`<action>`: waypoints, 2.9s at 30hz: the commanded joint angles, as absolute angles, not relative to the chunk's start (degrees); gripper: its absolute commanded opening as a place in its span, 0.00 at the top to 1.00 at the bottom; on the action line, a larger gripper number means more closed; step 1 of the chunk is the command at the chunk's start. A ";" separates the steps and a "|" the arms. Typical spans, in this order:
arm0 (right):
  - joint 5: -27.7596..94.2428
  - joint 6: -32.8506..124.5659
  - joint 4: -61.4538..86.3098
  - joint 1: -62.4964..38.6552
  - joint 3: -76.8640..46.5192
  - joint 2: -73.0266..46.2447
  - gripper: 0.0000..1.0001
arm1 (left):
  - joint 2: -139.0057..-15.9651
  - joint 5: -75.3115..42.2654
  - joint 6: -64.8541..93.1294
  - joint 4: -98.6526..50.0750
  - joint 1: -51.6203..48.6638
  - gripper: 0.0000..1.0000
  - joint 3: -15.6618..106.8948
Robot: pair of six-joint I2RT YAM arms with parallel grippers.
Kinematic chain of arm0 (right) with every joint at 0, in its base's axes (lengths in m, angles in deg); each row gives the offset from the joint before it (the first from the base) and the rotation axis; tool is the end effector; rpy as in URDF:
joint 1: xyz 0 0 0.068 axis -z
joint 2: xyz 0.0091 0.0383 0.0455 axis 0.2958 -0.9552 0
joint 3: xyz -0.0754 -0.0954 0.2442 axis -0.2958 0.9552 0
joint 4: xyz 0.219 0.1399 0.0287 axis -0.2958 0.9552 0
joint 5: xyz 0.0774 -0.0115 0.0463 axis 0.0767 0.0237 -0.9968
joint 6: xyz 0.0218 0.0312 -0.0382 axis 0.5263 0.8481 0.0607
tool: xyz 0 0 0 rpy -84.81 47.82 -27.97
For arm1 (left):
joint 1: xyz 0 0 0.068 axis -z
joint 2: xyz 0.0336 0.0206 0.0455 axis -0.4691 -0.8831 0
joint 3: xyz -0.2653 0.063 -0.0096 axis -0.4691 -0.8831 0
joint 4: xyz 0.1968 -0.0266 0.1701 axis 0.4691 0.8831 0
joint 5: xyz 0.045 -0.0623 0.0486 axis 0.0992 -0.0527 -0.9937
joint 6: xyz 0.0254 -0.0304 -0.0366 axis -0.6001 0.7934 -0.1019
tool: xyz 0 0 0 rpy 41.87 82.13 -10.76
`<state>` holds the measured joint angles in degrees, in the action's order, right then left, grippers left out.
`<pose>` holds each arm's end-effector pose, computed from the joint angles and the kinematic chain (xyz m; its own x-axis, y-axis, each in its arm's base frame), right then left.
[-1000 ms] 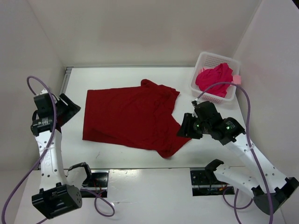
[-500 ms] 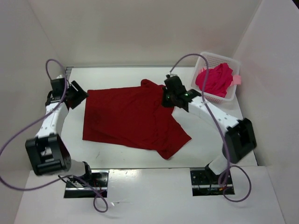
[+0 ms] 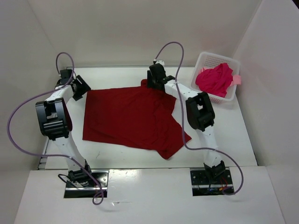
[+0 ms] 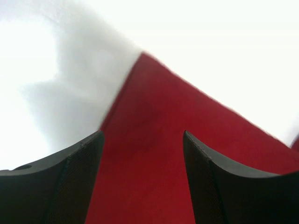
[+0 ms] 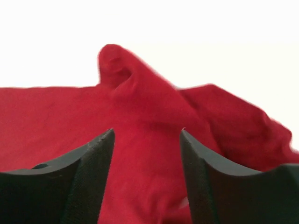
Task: Fold and stack the t-shirts
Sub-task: Flatten out the tshirt
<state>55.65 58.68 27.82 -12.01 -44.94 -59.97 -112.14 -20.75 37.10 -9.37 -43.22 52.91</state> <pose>0.4547 0.2440 0.2181 -0.6087 0.0318 -0.7928 -0.0984 0.9884 0.1153 0.4171 0.1111 0.2132 -0.4254 -0.7021 -0.5710 -0.5514 0.7014 -0.4517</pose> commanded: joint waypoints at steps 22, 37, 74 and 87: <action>54.68 59.87 45.76 -5.74 -104.59 -95.70 0.94 | -134.61 -19.77 33.32 -6.98 -39.23 0.97 80.92; 48.35 56.09 61.85 -3.89 -104.16 -93.68 0.22 | -128.31 -21.80 34.46 -10.22 -40.37 0.37 78.67; 42.11 54.07 40.07 -1.07 -58.06 -40.98 0.65 | -98.49 -39.64 28.93 -2.94 -29.91 0.39 39.45; 34.30 60.66 40.05 -2.92 -19.12 -7.93 0.67 | -105.18 -41.57 27.96 -4.69 -29.91 0.59 39.54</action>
